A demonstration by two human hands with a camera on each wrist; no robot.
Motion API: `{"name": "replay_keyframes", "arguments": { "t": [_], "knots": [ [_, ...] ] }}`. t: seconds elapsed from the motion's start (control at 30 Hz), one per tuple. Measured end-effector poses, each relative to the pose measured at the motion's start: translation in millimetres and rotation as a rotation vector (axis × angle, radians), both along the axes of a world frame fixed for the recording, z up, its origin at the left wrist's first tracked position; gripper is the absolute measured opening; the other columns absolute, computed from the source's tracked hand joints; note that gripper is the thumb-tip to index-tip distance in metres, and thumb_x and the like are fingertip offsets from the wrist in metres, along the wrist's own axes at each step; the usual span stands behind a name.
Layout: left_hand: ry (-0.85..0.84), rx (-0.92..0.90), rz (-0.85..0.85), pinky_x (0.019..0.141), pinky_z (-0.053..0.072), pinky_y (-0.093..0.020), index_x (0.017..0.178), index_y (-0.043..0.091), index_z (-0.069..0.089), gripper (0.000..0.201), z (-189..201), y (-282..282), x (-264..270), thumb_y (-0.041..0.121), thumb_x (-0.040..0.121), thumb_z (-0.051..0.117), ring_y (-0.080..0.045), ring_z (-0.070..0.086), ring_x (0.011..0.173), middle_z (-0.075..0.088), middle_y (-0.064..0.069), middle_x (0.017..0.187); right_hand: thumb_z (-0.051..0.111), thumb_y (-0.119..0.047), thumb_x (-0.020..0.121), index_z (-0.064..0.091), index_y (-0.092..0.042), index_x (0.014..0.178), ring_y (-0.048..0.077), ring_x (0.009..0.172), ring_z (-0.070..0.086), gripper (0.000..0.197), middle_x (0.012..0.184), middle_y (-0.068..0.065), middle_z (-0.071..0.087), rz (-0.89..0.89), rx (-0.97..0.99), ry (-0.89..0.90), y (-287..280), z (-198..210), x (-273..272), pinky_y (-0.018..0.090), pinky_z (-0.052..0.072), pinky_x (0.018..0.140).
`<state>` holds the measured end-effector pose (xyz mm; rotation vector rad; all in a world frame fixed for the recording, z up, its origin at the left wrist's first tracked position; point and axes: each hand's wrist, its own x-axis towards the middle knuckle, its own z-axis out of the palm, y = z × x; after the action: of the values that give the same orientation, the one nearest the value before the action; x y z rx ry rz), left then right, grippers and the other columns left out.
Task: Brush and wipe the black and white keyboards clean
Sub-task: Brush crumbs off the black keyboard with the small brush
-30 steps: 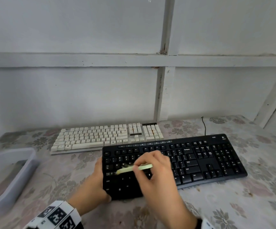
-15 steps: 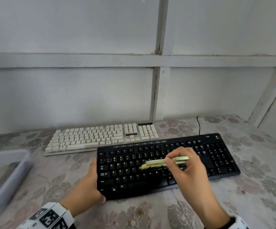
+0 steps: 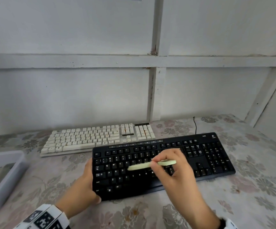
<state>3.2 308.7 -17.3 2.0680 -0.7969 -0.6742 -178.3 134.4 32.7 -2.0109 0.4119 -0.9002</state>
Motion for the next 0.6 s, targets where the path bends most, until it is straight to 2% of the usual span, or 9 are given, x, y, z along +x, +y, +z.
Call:
{"name": "replay_keyframes", "arguments": {
  "t": [0.1, 0.2, 0.3, 0.4, 0.47, 0.53, 0.6],
  "knots": [
    [-0.01, 0.007, -0.003, 0.059, 0.047, -0.028, 0.134, 0.05, -0.001, 0.114, 0, 0, 0, -0.01, 0.062, 0.064, -0.011, 0.055, 0.057, 0.058, -0.003, 0.072, 0.07, -0.016, 0.082, 0.061, -0.039, 0.086, 0.008, 0.093, 0.055, 0.025, 0.099, -0.017, 0.053, -0.044, -0.002, 0.024, -5, -7, -5, 0.019, 0.044, 0.074],
    [-0.028, 0.019, -0.01, 0.058, 0.048, -0.026, 0.139, 0.046, -0.002, 0.114, 0, -1, -1, -0.012, 0.064, 0.063, -0.009, 0.055, 0.056, 0.055, -0.001, 0.066, 0.072, -0.015, 0.08, 0.062, -0.04, 0.084, 0.005, 0.093, 0.055, 0.027, 0.096, -0.02, 0.054, -0.136, 0.012, 0.021, -25, -3, -19, 0.013, 0.042, 0.075],
    [-0.033, 0.031, 0.001, 0.058, 0.049, -0.024, 0.141, 0.043, -0.004, 0.117, -3, -3, 0, -0.014, 0.064, 0.064, -0.011, 0.059, 0.059, 0.062, -0.006, 0.074, 0.072, -0.012, 0.08, 0.067, -0.035, 0.077, 0.007, 0.089, 0.058, 0.024, 0.092, -0.013, 0.058, -0.188, 0.041, -0.044, -43, 6, -31, 0.014, 0.044, 0.072],
    [-0.052, 0.014, 0.015, 0.065, 0.055, -0.032, 0.136, 0.053, -0.004, 0.121, -7, -2, 3, -0.01, 0.06, 0.066, -0.02, 0.065, 0.069, 0.067, -0.009, 0.087, 0.072, -0.012, 0.08, 0.067, -0.033, 0.081, 0.008, 0.091, 0.059, 0.022, 0.093, -0.014, 0.058, -0.133, 0.073, -0.033, -48, 5, -33, 0.019, 0.045, 0.078],
    [-0.06, -0.002, 0.013, 0.066, 0.054, -0.033, 0.127, 0.061, -0.003, 0.119, -8, -1, 4, -0.009, 0.058, 0.064, -0.019, 0.065, 0.069, 0.066, -0.009, 0.087, 0.071, -0.011, 0.08, 0.066, -0.033, 0.08, 0.007, 0.09, 0.059, 0.023, 0.094, -0.015, 0.058, -0.113, 0.079, -0.003, -50, 1, -35, 0.017, 0.045, 0.079],
    [-0.052, -0.024, 0.009, 0.062, 0.052, -0.03, 0.126, 0.06, -0.002, 0.117, -9, -1, 5, -0.009, 0.057, 0.063, -0.017, 0.063, 0.065, 0.065, -0.009, 0.084, 0.07, -0.009, 0.081, 0.066, -0.029, 0.073, 0.006, 0.09, 0.057, 0.022, 0.092, -0.013, 0.058, -0.155, 0.083, 0.007, -58, -1, -40, 0.014, 0.043, 0.076],
    [-0.046, -0.023, 0.001, 0.061, 0.05, -0.027, 0.129, 0.057, -0.001, 0.117, -9, -1, 5, -0.011, 0.058, 0.064, -0.018, 0.064, 0.067, 0.065, -0.008, 0.087, 0.069, -0.009, 0.082, 0.065, -0.026, 0.073, 0.006, 0.09, 0.056, 0.02, 0.092, -0.01, 0.058, -0.237, 0.064, 0.026, -70, 1, -47, 0.018, 0.041, 0.076]
  ]
}}
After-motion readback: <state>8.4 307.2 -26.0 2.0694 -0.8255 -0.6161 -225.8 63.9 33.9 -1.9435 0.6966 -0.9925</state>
